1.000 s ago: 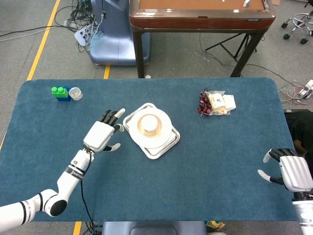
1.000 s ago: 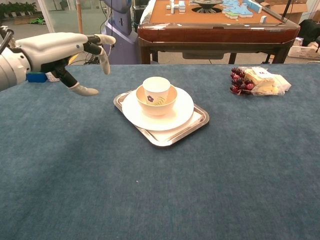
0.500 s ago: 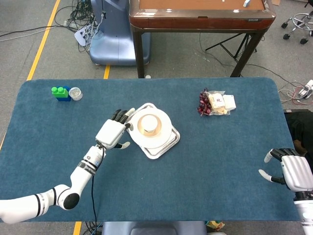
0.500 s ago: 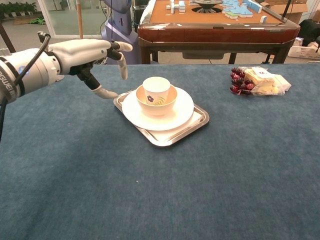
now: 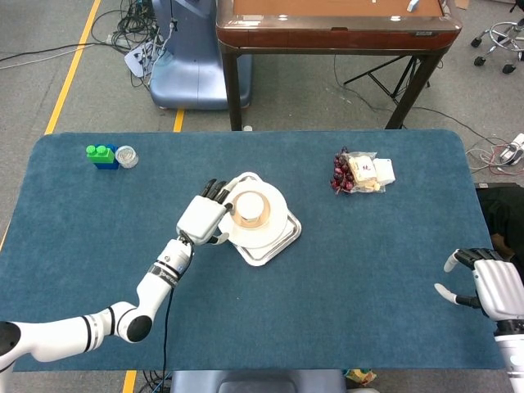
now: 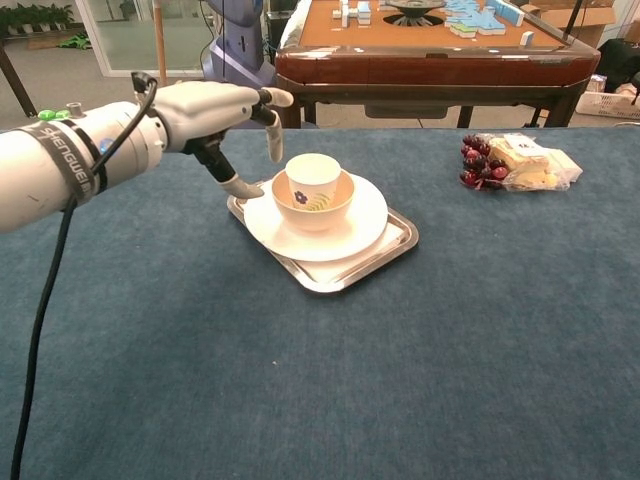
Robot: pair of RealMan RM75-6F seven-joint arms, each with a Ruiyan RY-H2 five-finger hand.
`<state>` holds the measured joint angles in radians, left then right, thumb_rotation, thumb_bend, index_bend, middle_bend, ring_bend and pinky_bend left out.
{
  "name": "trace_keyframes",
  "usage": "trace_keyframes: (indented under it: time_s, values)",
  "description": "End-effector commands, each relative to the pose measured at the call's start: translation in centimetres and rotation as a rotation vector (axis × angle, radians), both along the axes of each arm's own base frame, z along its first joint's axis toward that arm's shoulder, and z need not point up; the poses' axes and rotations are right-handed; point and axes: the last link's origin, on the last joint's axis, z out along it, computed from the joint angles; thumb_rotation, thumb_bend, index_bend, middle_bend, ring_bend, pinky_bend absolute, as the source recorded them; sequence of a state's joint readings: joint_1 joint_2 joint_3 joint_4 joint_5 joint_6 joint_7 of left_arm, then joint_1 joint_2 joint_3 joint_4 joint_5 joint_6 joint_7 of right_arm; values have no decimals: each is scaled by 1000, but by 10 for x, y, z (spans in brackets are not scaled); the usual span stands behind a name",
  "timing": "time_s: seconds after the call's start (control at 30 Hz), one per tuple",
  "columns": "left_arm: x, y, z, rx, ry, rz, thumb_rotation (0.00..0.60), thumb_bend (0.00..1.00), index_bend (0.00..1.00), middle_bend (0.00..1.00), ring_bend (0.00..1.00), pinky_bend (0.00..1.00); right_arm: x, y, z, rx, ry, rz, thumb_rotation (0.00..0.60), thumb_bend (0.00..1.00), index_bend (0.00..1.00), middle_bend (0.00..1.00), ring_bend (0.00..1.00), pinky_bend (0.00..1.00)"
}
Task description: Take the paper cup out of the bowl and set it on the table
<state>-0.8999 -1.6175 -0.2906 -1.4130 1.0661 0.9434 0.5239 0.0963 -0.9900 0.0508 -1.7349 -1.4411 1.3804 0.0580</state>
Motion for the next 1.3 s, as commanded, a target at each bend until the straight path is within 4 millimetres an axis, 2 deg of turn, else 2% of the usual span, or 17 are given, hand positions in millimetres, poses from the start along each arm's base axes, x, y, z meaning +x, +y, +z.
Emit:
trace_keyframes:
  time_s: [0.03, 0.37, 0.8, 1.3]
  values:
    - [3, 6, -4, 13, 7, 9, 600, 209, 412, 0, 0, 0, -1, 0, 0, 2, -2, -2, 600, 234, 552, 470, 350, 273]
    - [4, 19, -11, 35, 21, 44, 600, 221, 419, 0, 0, 4, -2, -1, 0, 7, -10, -7, 600, 234, 552, 470, 350, 273]
    - [15, 18, -23, 21, 14, 29, 600, 222, 423, 0, 0, 15, -3, -1, 2, 4, -15, -15, 600, 234, 552, 470, 350, 273]
    - [17, 25, -35, 13, 26, 43, 600, 222, 431, 0, 0, 20, -5, -2, 3, 7, -22, -28, 600, 234, 552, 470, 350, 273]
